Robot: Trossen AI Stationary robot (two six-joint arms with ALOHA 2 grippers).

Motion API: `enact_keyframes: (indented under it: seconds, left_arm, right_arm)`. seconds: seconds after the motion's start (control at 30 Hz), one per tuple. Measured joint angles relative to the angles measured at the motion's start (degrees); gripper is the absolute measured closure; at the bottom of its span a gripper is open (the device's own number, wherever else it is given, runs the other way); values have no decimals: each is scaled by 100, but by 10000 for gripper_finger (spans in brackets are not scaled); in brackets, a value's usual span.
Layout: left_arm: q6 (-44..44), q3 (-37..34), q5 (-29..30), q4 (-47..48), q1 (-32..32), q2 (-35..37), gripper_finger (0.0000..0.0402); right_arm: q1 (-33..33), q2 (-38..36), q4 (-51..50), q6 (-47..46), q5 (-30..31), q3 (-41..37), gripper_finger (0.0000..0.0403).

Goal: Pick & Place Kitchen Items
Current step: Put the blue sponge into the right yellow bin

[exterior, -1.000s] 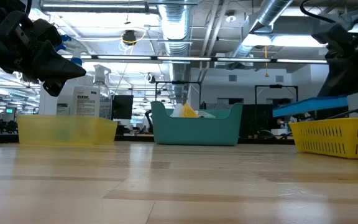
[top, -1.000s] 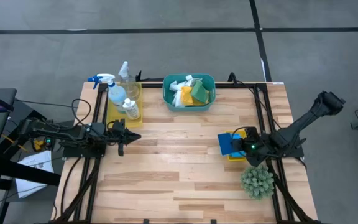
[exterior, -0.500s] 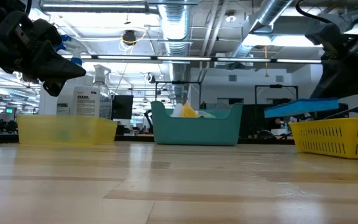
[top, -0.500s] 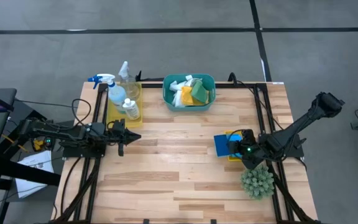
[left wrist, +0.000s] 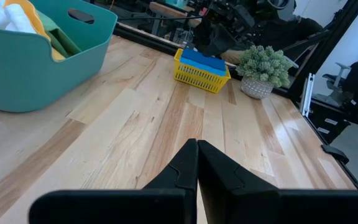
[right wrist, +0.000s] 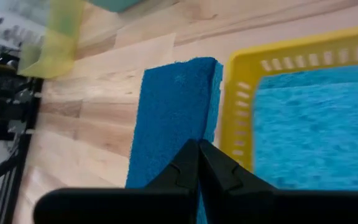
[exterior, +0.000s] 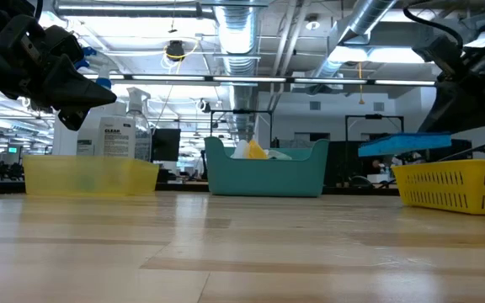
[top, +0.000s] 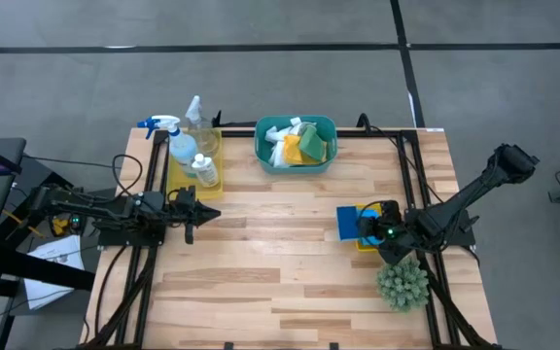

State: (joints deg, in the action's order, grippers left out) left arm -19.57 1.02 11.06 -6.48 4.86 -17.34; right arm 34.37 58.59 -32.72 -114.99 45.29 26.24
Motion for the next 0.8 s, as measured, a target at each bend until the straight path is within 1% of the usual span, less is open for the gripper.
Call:
enact_keyframes:
  seconds: [0.17,0.5,0.8]
  left_arm:
    - [0,0,0,0,0,0,399]
    - [0,0,-1,-1,0,0,399]
    - [0,0,1,0,-1,0,399]
  right_arm:
    - [7,2,-222,-255,21,0,403]
    - [11,-41,-156,-82,-22,0,403]
    - [11,-386,-487,33,-38,0,403]
